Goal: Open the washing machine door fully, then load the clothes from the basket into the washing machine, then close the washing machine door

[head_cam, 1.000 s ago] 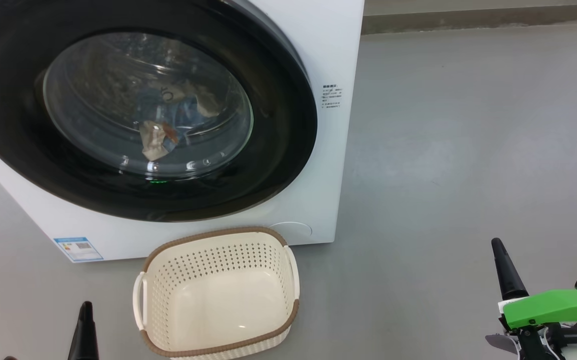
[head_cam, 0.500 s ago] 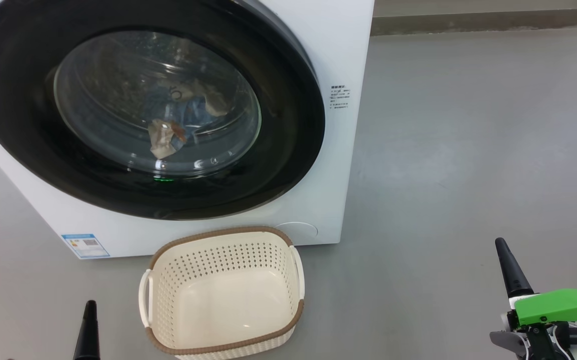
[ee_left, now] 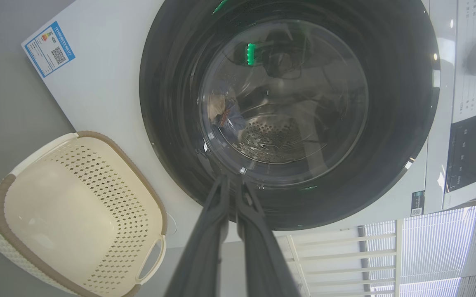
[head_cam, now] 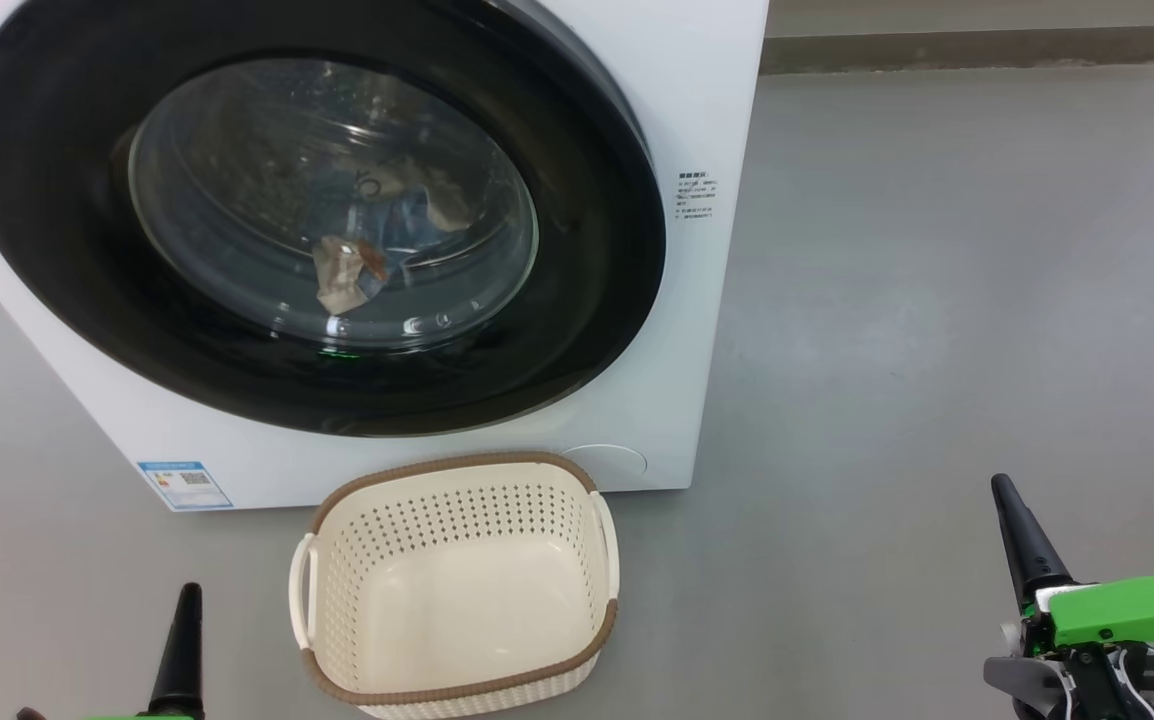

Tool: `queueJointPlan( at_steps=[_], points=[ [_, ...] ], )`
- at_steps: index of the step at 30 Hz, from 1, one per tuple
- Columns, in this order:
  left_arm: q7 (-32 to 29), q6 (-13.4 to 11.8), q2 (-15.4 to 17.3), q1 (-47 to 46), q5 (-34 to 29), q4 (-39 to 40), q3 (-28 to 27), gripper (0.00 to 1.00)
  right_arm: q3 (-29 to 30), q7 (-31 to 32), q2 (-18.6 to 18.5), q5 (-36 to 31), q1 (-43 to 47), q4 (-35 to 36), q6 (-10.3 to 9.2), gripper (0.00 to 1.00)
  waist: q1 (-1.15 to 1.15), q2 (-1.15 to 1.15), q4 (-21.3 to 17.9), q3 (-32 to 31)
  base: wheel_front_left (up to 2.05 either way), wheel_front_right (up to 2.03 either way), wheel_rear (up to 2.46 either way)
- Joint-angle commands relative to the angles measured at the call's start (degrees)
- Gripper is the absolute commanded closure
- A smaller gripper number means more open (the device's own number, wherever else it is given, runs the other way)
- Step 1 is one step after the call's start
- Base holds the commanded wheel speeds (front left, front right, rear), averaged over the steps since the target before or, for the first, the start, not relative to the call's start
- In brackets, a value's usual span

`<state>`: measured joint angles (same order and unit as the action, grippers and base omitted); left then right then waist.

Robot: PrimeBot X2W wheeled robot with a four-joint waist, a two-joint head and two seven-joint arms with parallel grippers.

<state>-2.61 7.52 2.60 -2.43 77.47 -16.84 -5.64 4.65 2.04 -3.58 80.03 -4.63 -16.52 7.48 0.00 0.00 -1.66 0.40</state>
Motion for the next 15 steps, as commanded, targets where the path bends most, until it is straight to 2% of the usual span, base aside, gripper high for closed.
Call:
queueJointPlan(
  at_steps=[1, 15],
  points=[
    [-0.4, 0.0, 0.7, -2.6, 1.4, 2.0, -1.2, 1.0, -0.3, 0.5, -0.3, 1.8, -1.5, 1.8, 0.04, 1.0, 0.0, 0.0, 0.1, 0.0, 0.0, 0.0, 0.0],
    [-2.7, 0.0, 0.4, -3.4, 10.2, 2.5, -1.0, 1.0, 0.8, 2.9, 0.2, 8.9, -1.5, 2.3, 0.02, 1.0, 0.0, 0.0, 1.1, -0.2, 0.0, 0.0, 0.0]
  ],
)
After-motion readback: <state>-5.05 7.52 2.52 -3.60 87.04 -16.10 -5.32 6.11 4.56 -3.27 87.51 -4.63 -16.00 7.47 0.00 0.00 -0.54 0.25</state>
